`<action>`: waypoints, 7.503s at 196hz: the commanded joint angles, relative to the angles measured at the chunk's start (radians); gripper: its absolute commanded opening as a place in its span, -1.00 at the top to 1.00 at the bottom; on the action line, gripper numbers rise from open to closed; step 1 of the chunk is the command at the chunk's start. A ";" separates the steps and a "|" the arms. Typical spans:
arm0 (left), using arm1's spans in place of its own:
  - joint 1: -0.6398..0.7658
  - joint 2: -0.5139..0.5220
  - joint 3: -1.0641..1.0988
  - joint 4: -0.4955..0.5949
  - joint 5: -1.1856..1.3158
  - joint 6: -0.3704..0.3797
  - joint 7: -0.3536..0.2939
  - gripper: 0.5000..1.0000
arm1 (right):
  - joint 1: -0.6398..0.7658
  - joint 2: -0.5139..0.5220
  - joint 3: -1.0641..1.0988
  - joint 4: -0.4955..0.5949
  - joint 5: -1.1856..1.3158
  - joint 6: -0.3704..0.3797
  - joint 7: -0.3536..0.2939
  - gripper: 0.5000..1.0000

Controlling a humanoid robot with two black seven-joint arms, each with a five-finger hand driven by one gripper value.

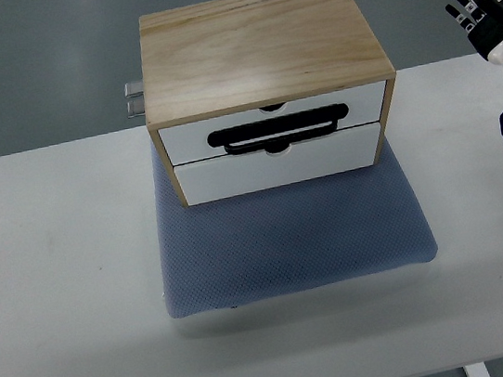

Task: Open wood drawer with right hand

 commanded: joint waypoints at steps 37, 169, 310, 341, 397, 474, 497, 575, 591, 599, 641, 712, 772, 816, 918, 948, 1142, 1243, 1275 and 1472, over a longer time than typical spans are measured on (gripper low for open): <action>0.000 0.000 0.000 0.000 0.000 0.001 0.000 -1.00 | 0.021 -0.028 -0.023 0.012 0.003 0.001 -0.001 -0.78; 0.000 0.000 0.000 0.000 0.000 -0.001 0.000 -1.00 | 0.457 -0.396 -0.691 0.247 -0.114 -0.005 -0.007 -0.78; 0.000 0.000 0.000 0.002 0.000 0.001 0.000 -1.00 | 1.164 -0.294 -1.113 0.546 -0.867 0.353 -0.033 -0.78; 0.000 0.000 0.001 0.000 0.000 0.001 0.001 -1.00 | 1.178 -0.225 -1.172 0.592 -0.921 0.353 -0.062 -0.78; 0.000 0.000 0.000 0.000 0.000 0.001 0.000 -1.00 | 1.213 -0.202 -1.259 0.727 -0.910 0.353 -0.063 -0.78; 0.000 0.000 0.001 0.000 0.000 -0.001 0.000 -1.00 | 1.188 -0.197 -1.256 0.834 -0.907 0.353 -0.068 -0.78; 0.000 0.000 0.000 0.002 0.000 0.001 0.000 -1.00 | 1.153 -0.183 -1.254 0.834 -0.907 0.353 -0.080 -0.78; 0.001 0.000 0.000 0.002 0.000 -0.001 0.000 -1.00 | 1.052 -0.171 -1.253 0.844 -0.804 0.353 -0.126 -0.78; 0.000 0.000 0.001 0.002 0.000 0.001 0.000 -1.00 | 1.040 -0.169 -1.251 0.851 -0.774 0.353 -0.169 -0.78; 0.000 0.000 0.001 0.002 0.000 0.001 0.000 -1.00 | 1.040 -0.169 -1.251 0.851 -0.774 0.353 -0.169 -0.78; 0.000 0.000 0.000 0.002 0.000 0.001 0.000 -1.00 | 1.036 -0.160 -1.253 0.874 -0.655 0.353 -0.304 -0.77; 0.000 0.000 0.001 0.000 0.000 0.001 0.002 -1.00 | 1.047 -0.120 -1.259 0.908 -0.620 0.331 -0.392 -0.76; 0.000 0.000 0.001 0.000 0.000 -0.001 0.000 -1.00 | 1.101 -0.053 -1.291 0.907 -0.620 0.276 -0.467 -0.76; 0.000 0.000 0.000 0.002 0.000 0.001 0.000 -1.00 | 1.090 -0.036 -1.294 0.899 -0.620 0.247 -0.467 -0.76; 0.000 0.000 0.000 0.000 0.000 -0.001 0.000 -1.00 | 1.026 -0.028 -1.302 0.874 -0.620 0.184 -0.459 -0.76; 0.000 0.000 0.001 0.002 0.000 0.001 0.000 -1.00 | 1.007 -0.027 -1.297 0.864 -0.620 0.178 -0.459 -0.76; 0.000 0.000 0.001 0.000 0.000 0.001 0.002 -1.00 | 0.964 -0.041 -1.293 0.862 -0.620 0.179 -0.455 -0.76; 0.001 0.000 0.000 0.002 0.000 -0.001 0.000 -1.00 | 1.009 -0.074 -1.291 0.902 -0.619 0.313 -0.448 -0.77; 0.000 0.000 0.000 0.000 0.000 0.001 0.000 -1.00 | 1.012 -0.084 -1.291 0.930 -0.617 0.343 -0.436 -0.76; 0.000 0.000 0.000 0.002 0.000 -0.001 0.000 -1.00 | 1.064 -0.151 -1.291 1.086 -0.576 0.353 -0.401 -0.77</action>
